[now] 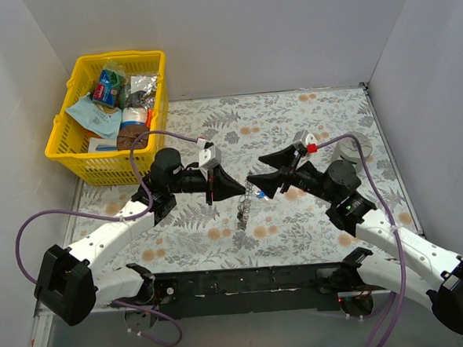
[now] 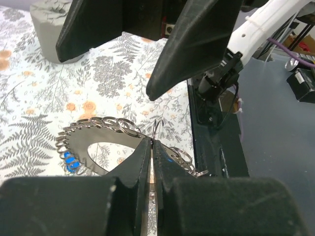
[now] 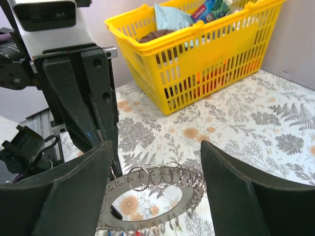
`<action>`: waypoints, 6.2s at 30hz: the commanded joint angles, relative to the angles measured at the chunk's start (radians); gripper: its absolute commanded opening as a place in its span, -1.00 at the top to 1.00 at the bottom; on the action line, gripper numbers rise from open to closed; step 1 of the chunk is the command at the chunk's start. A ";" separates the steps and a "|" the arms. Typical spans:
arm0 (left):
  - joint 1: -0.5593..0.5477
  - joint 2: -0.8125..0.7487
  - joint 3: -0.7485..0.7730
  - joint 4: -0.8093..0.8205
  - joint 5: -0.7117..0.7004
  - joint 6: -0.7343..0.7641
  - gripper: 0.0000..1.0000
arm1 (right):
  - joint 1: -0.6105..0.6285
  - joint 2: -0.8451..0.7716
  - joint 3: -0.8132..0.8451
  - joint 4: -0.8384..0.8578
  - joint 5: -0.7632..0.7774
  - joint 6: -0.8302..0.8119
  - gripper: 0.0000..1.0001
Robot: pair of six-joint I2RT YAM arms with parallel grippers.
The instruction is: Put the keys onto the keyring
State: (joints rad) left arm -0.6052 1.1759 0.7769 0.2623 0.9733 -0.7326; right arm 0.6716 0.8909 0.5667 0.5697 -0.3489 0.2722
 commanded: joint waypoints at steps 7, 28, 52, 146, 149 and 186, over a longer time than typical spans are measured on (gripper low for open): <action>0.004 -0.056 -0.030 -0.066 -0.117 0.090 1.00 | 0.000 -0.003 0.042 -0.091 0.054 -0.034 -0.71; 0.203 -0.223 0.002 -0.342 -0.136 0.197 1.00 | -0.084 0.552 0.373 -0.640 0.269 0.157 -0.64; 0.209 -0.142 -0.013 -0.268 -0.015 0.183 1.00 | -0.084 0.855 0.432 -0.659 0.176 0.165 0.27; 0.211 -0.159 -0.062 -0.227 -0.013 0.167 1.00 | -0.084 0.901 0.499 -0.723 0.108 0.108 0.86; 0.209 -0.154 -0.064 -0.227 -0.015 0.170 1.00 | -0.079 0.884 0.501 -0.711 0.076 0.098 0.97; 0.209 -0.157 -0.071 -0.256 -0.022 0.183 1.00 | 0.025 0.911 0.472 -0.803 0.287 -0.019 0.61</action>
State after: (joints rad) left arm -0.4011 1.0508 0.7048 -0.0021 0.9497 -0.5575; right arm 0.6773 1.7611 1.0233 -0.1982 -0.0986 0.2733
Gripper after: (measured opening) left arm 0.019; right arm 0.346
